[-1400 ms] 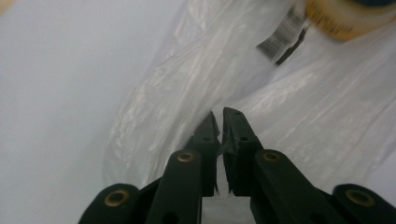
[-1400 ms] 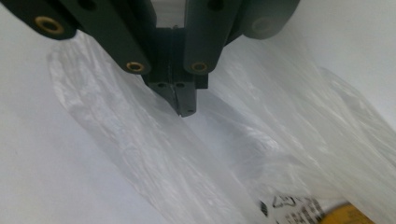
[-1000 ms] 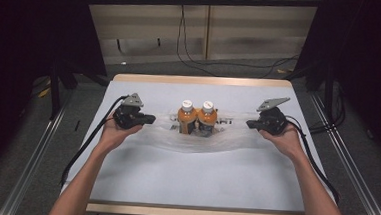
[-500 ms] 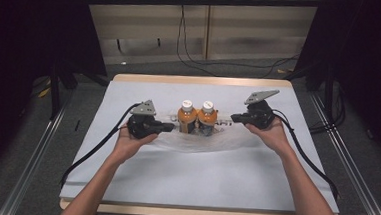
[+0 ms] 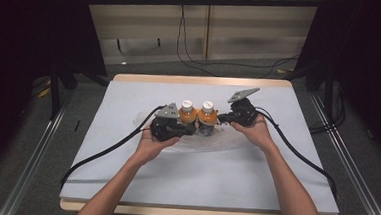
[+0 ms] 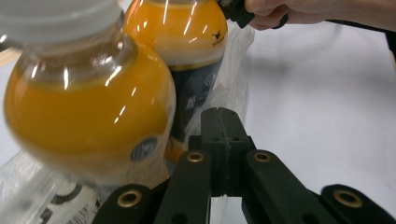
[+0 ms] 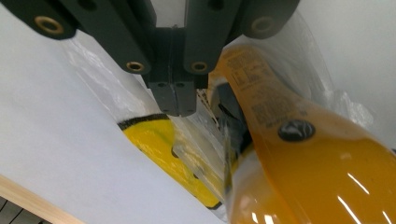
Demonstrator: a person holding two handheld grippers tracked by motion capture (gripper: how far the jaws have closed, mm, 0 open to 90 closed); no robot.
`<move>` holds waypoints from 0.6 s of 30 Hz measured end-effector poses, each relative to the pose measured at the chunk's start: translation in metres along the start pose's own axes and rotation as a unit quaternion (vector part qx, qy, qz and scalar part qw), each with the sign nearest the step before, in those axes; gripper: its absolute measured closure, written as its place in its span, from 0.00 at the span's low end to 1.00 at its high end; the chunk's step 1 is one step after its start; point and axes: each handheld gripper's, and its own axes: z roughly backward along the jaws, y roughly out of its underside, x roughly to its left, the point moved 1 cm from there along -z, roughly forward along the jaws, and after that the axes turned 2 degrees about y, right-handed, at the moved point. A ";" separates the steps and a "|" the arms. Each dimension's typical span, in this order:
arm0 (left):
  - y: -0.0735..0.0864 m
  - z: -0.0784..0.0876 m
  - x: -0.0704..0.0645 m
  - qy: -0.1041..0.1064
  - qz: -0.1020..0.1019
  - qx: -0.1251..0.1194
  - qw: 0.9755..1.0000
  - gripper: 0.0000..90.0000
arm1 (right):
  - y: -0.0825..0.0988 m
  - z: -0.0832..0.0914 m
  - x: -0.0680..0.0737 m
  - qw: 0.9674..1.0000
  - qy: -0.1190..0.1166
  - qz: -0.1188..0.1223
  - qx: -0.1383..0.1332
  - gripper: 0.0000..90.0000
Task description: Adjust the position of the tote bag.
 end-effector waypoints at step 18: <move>0.026 -0.049 0.001 -0.029 -0.013 0.075 0.997 1.00 | 0.005 -0.042 0.001 0.999 -0.023 -0.013 0.026 1.00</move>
